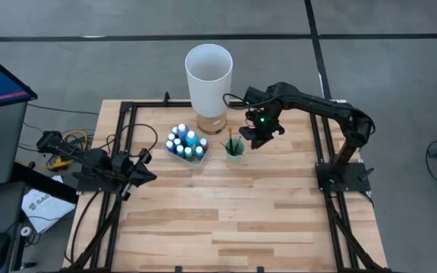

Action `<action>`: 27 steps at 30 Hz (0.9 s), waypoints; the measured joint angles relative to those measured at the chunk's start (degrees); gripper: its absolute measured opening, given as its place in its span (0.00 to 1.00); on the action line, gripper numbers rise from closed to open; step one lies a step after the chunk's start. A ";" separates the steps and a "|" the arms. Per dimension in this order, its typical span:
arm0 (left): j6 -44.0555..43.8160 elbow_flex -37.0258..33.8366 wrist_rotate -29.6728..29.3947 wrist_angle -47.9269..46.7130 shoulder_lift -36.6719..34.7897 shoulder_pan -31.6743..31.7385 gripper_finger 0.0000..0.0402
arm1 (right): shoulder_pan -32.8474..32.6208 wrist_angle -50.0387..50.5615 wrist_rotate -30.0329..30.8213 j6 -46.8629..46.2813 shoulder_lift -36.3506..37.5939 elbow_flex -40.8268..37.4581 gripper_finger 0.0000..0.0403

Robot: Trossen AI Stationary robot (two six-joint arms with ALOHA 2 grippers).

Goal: Pick & Place Paint Supplies
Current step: Return to Home Position

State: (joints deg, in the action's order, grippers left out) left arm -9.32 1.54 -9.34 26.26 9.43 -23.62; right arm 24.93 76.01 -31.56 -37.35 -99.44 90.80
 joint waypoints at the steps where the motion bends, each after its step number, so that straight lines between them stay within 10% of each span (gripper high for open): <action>1: 0.01 0.00 -0.02 0.00 0.00 0.01 0.00 | 0.00 0.04 0.01 0.32 -0.01 0.72 0.18; 10: 0.00 0.00 -0.02 0.00 0.00 0.02 0.00 | -1.76 2.68 1.90 4.28 1.02 14.33 0.18; 27: 0.02 0.00 0.00 0.64 0.00 0.00 0.00 | -22.10 -9.46 35.91 26.85 34.79 16.19 0.14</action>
State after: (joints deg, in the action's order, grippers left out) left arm -9.30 1.54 -9.35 26.90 9.43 -23.62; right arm 2.83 66.55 4.35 -10.51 -64.65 106.99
